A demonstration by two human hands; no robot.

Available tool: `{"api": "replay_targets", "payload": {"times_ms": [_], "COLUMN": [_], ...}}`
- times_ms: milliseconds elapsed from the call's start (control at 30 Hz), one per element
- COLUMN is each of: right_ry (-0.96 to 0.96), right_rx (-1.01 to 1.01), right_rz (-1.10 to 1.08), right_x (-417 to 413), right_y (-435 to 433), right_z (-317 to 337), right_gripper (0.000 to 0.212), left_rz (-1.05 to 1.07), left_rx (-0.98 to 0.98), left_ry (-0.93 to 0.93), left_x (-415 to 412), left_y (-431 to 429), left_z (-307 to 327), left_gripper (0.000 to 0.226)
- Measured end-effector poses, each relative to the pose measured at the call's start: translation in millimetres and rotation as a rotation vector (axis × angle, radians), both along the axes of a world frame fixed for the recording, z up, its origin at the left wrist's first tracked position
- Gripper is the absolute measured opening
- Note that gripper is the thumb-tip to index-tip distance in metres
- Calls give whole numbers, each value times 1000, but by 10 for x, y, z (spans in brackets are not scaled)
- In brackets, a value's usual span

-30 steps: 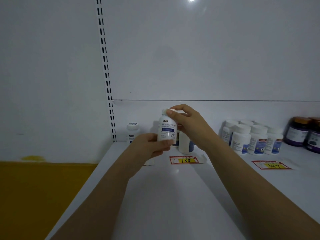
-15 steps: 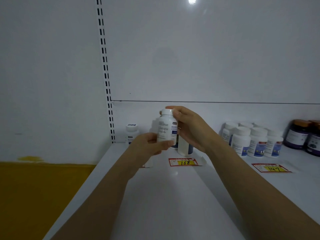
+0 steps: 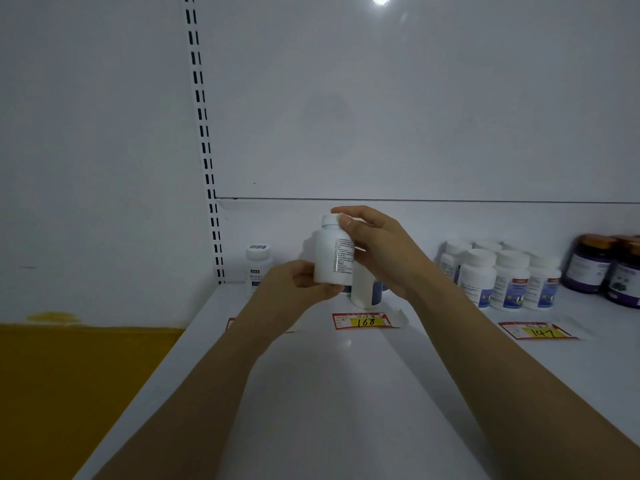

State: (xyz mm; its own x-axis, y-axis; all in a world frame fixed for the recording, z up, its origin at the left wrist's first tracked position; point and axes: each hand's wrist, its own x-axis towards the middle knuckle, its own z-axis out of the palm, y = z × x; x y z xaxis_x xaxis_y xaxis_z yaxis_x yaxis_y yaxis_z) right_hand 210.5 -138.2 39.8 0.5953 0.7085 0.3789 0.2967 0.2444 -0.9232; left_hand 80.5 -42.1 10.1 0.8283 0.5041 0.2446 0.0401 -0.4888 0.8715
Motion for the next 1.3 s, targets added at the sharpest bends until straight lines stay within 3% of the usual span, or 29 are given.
{"api": "replay_targets", "payload": {"times_ms": [200, 367, 500, 700, 867, 1033, 1200, 1300], "right_ry": [60, -109, -75, 70, -82, -17, 77, 11], "right_rx": [34, -61, -22, 38, -28, 42, 63, 3], "right_rz": [90, -79, -104, 73, 6, -21, 92, 115], "right_x": [2, -70, -31, 1, -63, -3, -6, -32], "right_y": [-2, 9, -27, -53, -15, -42, -46, -47], "right_z": [16, 19, 29, 38, 16, 18, 24, 31], "right_gripper": [24, 32, 32, 29, 31, 28, 26, 22], "left_rz": [-3, 109, 73, 7, 178, 122, 64, 111], "left_rx": [-21, 88, 74, -37, 38, 29, 27, 24], "left_ry": [3, -68, -43, -38, -151, -155, -139, -182], "left_x": [1, 53, 61, 23, 32, 36, 2, 13], "left_y": [-17, -36, -58, -74, -55, -70, -65, -58], "left_z": [15, -31, -17, 42, -11, 15, 46, 16], "left_gripper": [45, 48, 41, 49, 46, 49, 48, 54]}}
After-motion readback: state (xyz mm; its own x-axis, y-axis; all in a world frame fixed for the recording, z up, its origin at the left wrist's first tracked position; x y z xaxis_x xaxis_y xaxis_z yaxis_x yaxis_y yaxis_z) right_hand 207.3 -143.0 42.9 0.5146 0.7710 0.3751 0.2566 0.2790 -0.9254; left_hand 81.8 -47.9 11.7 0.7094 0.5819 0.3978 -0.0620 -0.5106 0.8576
